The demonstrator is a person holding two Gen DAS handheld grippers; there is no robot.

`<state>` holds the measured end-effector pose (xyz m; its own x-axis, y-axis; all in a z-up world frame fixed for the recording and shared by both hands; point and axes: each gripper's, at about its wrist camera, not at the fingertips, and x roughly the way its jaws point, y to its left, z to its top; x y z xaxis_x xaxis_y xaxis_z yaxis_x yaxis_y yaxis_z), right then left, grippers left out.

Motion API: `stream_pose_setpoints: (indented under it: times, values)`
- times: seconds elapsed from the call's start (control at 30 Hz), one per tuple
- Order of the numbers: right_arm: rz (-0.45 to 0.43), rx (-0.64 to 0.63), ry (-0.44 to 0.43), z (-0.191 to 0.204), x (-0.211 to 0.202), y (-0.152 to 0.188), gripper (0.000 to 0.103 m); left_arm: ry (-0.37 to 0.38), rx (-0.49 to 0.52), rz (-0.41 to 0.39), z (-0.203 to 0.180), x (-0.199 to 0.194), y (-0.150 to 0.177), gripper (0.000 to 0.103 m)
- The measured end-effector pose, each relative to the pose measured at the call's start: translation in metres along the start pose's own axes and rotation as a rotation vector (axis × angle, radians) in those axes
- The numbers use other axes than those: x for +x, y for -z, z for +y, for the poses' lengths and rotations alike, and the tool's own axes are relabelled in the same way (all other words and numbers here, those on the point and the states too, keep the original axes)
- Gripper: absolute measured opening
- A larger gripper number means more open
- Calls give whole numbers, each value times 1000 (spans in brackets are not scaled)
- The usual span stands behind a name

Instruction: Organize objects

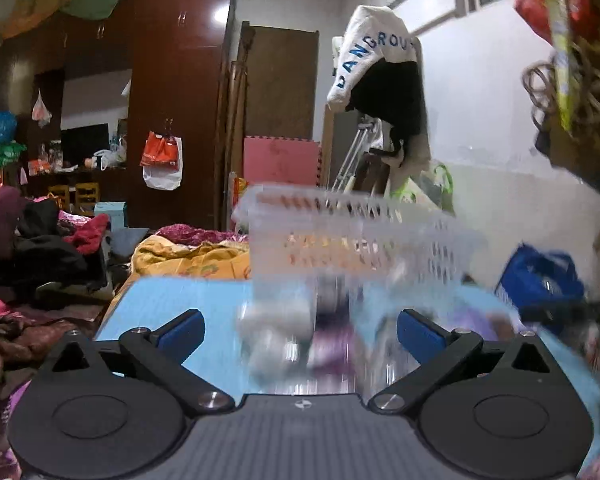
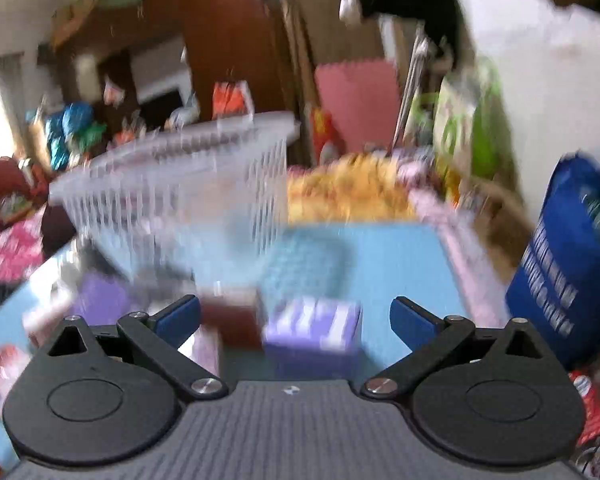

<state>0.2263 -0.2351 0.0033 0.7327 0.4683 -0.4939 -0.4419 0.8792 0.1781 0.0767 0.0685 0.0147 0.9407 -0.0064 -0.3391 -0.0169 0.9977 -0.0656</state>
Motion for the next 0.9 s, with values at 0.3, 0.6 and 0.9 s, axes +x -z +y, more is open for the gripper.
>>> stream_pose_setpoints:
  times: [0.3, 0.6, 0.9]
  values:
    - [24, 20, 12, -2, 15, 15, 87, 19, 85, 62, -7, -11, 38, 93]
    - [6, 14, 21, -2, 8, 16, 64, 14, 80, 144, -17, 8, 54, 58]
    - [-105, 23, 55, -2, -8, 19, 63, 63, 34, 92, -13, 2, 57, 55]
